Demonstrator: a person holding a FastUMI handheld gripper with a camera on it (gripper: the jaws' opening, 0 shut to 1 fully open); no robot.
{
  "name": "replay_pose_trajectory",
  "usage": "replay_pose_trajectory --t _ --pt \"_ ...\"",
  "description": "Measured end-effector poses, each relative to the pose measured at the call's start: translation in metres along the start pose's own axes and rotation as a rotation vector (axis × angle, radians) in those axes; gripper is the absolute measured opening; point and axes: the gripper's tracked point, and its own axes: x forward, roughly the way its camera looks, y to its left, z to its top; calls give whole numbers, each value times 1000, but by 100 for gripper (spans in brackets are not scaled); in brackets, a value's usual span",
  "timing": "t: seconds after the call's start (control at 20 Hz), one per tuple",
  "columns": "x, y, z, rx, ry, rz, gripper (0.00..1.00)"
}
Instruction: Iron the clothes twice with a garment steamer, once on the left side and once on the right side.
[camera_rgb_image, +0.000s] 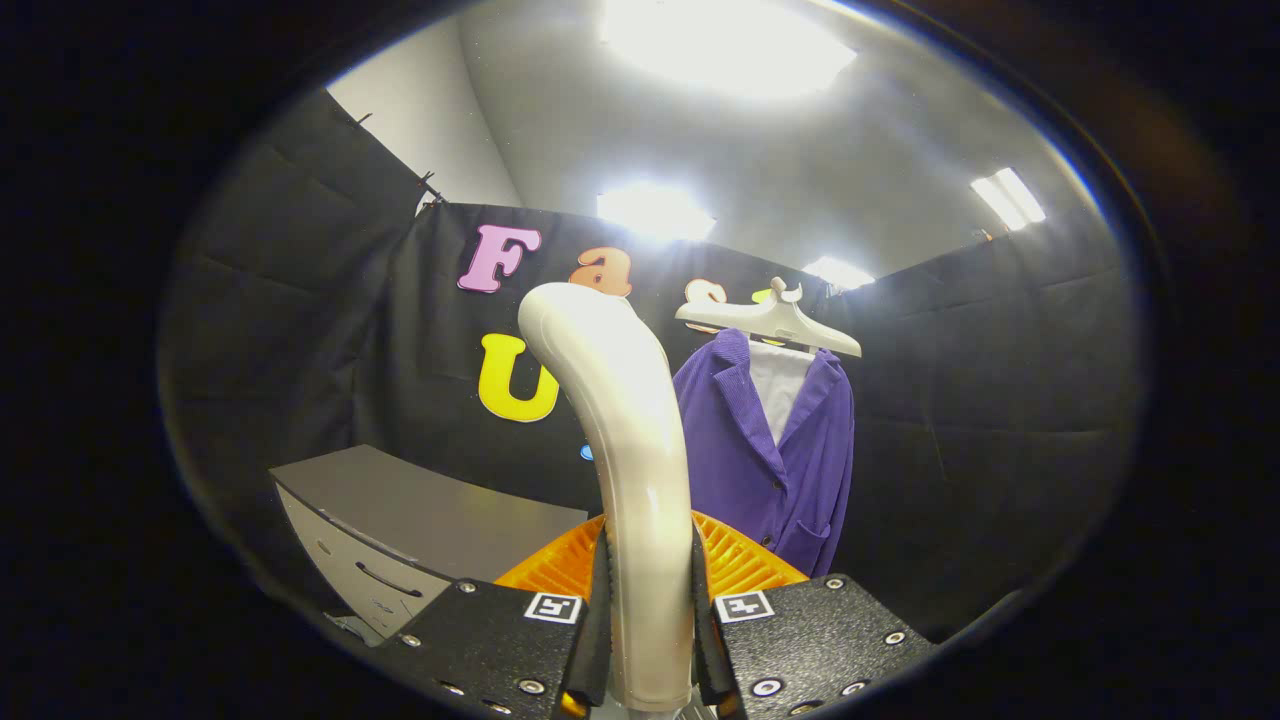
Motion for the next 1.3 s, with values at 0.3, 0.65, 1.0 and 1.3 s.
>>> replay_pose_trajectory --t 0.3,0.65,1.0,1.3 --pt "-10 19 5 32 7 16 34" --pt "-13 29 3 58 -2 21 34" --pt "-11 33 -30 73 51 25 34" --pt "-3 19 -58 54 130 -14 34"
